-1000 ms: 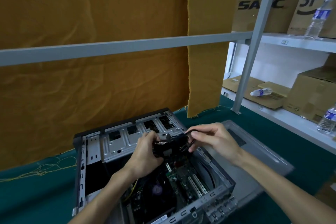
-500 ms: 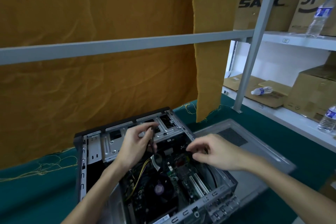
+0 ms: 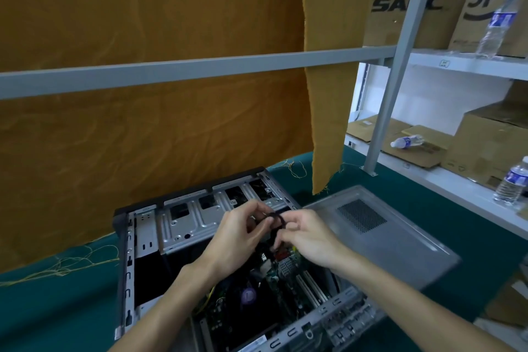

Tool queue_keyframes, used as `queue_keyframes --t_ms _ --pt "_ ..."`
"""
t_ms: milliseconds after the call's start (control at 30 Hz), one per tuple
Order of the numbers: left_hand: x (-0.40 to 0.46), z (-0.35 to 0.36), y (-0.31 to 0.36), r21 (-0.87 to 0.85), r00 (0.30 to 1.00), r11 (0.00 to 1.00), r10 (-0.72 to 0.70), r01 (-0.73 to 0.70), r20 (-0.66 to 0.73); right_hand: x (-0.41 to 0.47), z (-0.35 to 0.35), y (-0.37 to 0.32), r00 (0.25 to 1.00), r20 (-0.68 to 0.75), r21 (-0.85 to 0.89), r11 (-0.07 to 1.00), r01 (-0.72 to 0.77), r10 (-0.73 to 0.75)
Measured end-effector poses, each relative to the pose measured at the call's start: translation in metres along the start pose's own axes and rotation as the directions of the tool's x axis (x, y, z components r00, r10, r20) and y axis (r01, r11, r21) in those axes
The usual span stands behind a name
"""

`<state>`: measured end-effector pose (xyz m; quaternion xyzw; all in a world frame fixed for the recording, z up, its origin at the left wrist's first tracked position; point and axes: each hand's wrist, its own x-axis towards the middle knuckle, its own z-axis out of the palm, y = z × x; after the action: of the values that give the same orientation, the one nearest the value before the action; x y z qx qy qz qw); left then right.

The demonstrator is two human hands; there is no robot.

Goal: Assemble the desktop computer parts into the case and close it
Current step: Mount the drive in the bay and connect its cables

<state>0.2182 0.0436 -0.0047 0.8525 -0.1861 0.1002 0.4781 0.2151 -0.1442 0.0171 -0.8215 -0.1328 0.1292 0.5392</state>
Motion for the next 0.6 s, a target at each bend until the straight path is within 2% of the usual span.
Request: queue_keyframes --t_ms 100,133,200,300,400,533,600 --pt "0.001 -0.012 -0.004 0.134 0.991 0.985 0.095 -0.107 0.095 -0.006 -0.014 0.001 0.996 0.006 0.262 0.961 -0.09 0.091" --pt "0.002 -0.017 -0.006 0.209 0.986 0.967 0.126 -0.147 0.11 -0.009 -0.02 0.002 0.993 0.025 0.269 0.956 -0.119 0.116" --pt "0.005 -0.027 -0.01 0.371 0.972 0.9 0.191 -0.228 0.135 -0.013 -0.033 0.003 0.971 0.15 0.168 0.963 -0.212 0.187" --pt "0.009 -0.033 -0.01 0.493 0.948 0.81 0.276 -0.318 0.158 -0.019 -0.044 0.0 0.901 0.327 0.096 0.939 -0.331 0.284" --pt "0.008 -0.037 -0.011 0.548 0.942 0.769 0.311 -0.329 0.129 -0.02 -0.032 0.002 0.873 0.374 0.131 0.914 -0.383 0.312" --pt "0.0 -0.036 -0.02 0.507 0.966 0.822 0.215 -0.26 0.146 -0.019 -0.017 0.006 0.883 0.359 0.195 0.901 -0.389 0.303" --pt "-0.004 -0.036 -0.021 0.467 0.974 0.855 0.188 -0.227 0.129 -0.019 -0.015 0.006 0.862 0.422 0.257 0.874 -0.412 0.282"
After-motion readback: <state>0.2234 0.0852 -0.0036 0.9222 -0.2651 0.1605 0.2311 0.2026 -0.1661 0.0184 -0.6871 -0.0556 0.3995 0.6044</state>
